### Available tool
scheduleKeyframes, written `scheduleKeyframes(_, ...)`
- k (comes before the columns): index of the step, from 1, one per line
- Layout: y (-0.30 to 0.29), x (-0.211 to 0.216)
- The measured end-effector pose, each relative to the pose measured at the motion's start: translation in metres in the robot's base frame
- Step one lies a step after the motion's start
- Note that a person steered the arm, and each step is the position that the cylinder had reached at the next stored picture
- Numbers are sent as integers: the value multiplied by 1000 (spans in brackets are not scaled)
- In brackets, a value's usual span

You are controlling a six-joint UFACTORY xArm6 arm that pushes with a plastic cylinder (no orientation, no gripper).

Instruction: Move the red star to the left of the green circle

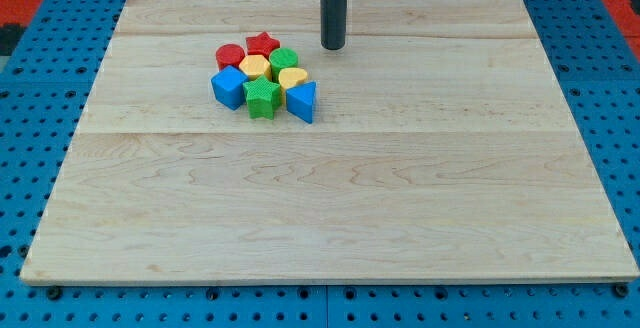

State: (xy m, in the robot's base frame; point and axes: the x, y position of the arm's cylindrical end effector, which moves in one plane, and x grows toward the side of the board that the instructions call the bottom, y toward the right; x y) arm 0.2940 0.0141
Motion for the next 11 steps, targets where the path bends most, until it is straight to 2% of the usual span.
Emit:
scheduleKeyframes(1,0,-1)
scheduleKeyframes(3,14,-31)
scheduleKeyframes(4,5,-37)
scheduleKeyframes(5,-44,-64)
scheduleKeyframes(6,-86,-55)
scheduleKeyframes(9,-97,-43)
scheduleKeyframes(11,-79,33)
